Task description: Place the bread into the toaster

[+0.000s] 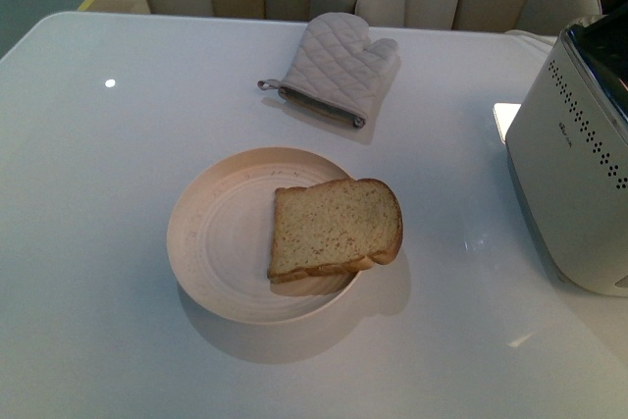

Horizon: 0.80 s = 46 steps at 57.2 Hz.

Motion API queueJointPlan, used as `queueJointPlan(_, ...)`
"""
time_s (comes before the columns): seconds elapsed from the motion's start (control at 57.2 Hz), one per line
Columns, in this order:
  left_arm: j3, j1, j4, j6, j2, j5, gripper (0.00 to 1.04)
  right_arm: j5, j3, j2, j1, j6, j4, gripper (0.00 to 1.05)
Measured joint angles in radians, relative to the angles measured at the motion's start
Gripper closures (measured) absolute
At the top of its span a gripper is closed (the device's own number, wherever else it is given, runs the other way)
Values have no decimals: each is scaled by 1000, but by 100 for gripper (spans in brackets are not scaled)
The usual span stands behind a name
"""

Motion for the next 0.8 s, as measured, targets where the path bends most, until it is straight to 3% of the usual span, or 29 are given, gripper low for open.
queueJointPlan(0.28,0,0,0,0,0,0,7,-44,92,328,39,79,101,9)
queueJointPlan(0.804,0,0,0,0,0,0,7,-284,239,765,53,277,159,9)
